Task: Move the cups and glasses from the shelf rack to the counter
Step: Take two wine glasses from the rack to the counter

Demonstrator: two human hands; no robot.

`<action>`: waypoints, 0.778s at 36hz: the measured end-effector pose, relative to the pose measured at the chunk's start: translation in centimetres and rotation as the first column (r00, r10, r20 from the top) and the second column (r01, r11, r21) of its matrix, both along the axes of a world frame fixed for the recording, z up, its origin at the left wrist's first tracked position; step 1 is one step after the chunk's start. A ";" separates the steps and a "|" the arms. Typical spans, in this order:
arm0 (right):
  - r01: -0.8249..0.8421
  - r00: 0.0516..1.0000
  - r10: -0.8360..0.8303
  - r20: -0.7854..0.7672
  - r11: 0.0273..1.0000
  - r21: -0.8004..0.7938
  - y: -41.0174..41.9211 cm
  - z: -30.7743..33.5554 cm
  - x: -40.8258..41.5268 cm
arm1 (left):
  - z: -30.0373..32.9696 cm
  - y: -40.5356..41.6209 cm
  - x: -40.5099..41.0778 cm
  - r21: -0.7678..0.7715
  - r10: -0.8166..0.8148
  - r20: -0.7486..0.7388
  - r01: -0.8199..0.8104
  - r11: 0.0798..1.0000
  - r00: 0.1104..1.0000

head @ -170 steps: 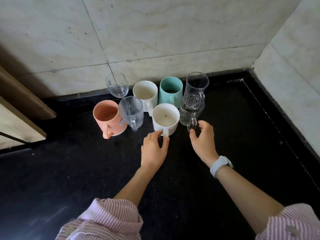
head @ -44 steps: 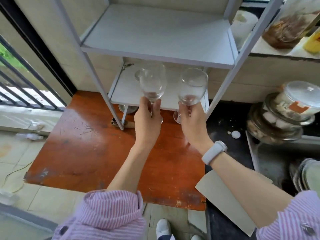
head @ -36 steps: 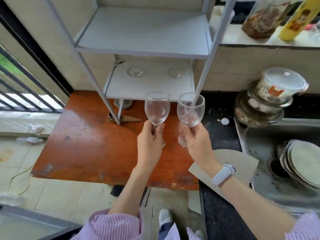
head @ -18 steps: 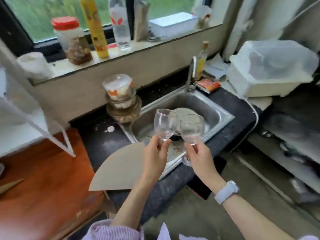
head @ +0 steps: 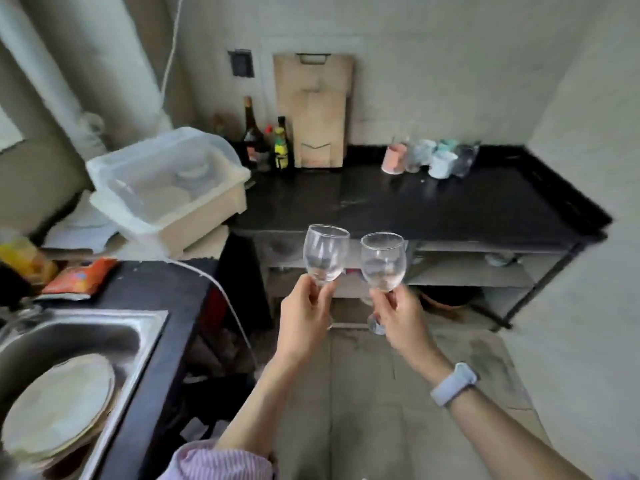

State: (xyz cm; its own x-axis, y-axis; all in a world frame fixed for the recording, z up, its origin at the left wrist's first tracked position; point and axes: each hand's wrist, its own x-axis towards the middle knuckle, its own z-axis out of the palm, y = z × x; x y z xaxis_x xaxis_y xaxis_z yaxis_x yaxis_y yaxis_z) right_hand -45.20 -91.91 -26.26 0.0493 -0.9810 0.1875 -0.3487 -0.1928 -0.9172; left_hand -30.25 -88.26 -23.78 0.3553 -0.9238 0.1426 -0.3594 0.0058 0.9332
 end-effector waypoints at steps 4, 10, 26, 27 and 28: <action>0.125 0.992 -0.125 0.011 0.992 -0.005 -4.4 -0.2 -4.8 | -0.3 -6.6 -4.2 -0.006 -0.130 0.079 0.131 0.991 0.988; 0.226 0.974 -0.225 -0.017 0.973 0.041 -12.9 -0.3 -10.1 | -1.3 -17.9 -9.0 0.002 -0.318 0.079 0.319 0.948 0.945; 0.312 0.948 -0.319 -0.001 0.925 0.217 -38.1 -1.1 -16.5 | -2.8 -46.9 -14.9 0.125 -0.451 -0.006 0.448 0.885 0.892; 0.316 0.946 -0.324 -0.002 0.920 0.233 -39.4 -1.5 -17.1 | -3.2 -48.3 -15.3 0.133 -0.457 -0.017 0.455 0.881 0.890; 0.319 0.945 -0.328 -0.004 0.915 0.247 -40.6 -1.9 -17.7 | -3.7 -49.7 -15.8 0.143 -0.454 -0.029 0.453 0.880 0.891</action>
